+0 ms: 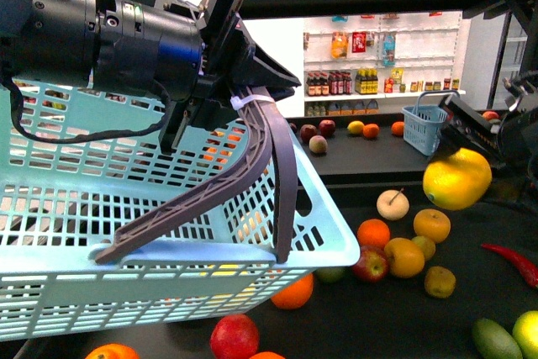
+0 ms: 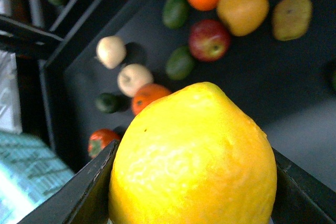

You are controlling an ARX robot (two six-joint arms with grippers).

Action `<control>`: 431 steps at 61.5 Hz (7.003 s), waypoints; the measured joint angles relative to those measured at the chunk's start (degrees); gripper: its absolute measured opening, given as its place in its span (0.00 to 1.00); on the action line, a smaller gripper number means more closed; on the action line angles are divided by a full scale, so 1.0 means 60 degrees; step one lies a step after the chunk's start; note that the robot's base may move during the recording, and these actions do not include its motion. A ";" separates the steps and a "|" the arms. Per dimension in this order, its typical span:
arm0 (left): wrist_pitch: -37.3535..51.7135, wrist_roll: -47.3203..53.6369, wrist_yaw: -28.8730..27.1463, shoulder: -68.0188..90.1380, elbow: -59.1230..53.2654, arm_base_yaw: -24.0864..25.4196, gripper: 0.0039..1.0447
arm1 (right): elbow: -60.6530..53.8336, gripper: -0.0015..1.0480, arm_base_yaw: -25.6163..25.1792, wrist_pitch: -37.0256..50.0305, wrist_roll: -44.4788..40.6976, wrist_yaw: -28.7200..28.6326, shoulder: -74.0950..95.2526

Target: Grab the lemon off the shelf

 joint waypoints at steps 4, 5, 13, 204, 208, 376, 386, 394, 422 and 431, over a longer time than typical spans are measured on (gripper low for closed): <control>0.0000 0.0004 -0.0004 0.0000 0.0000 0.0000 0.07 | -0.0379 0.68 0.0430 -0.0062 0.0098 -0.0251 -0.0878; 0.0000 0.0004 -0.0004 0.0000 0.0000 0.0000 0.07 | -0.0430 0.68 0.0503 -0.0066 0.0117 -0.0273 -0.0987; 0.0000 0.0000 0.0000 0.0000 0.0000 0.0000 0.07 | -0.0874 0.68 0.1362 -0.0076 0.0335 -0.0379 -0.1883; -0.0004 -0.0076 0.0004 0.0004 0.0000 -0.0011 0.07 | -1.1420 0.07 0.0266 0.0026 -0.6601 0.1960 -1.7172; -0.0004 -0.0073 -0.0018 0.0004 0.0000 -0.0004 0.07 | -1.1599 0.07 0.0288 0.0069 -0.6601 0.1956 -1.7278; 0.6623 -0.7191 -0.3734 0.1581 -0.0015 0.6164 0.06 | -1.2655 0.98 0.0288 0.0281 -0.6615 0.1963 -1.8269; 0.7515 -0.7519 -0.3490 0.2288 0.0295 0.6437 0.06 | -1.2655 0.98 0.0288 0.0281 -0.6615 0.1963 -1.8269; 0.8302 -0.7872 -0.3308 0.2951 0.0710 0.6626 0.06 | -1.2655 0.98 0.0288 0.0281 -0.6612 0.1967 -1.8269; 0.9679 -0.8327 -0.2991 0.4346 0.1282 0.7067 0.06 | -1.2655 0.98 0.0288 0.0281 -0.6615 0.1963 -1.8269; 1.0102 -0.8400 -0.2983 0.4506 0.1242 0.7074 0.06 | -1.2659 0.98 0.0288 0.0281 -0.6615 0.1963 -1.8269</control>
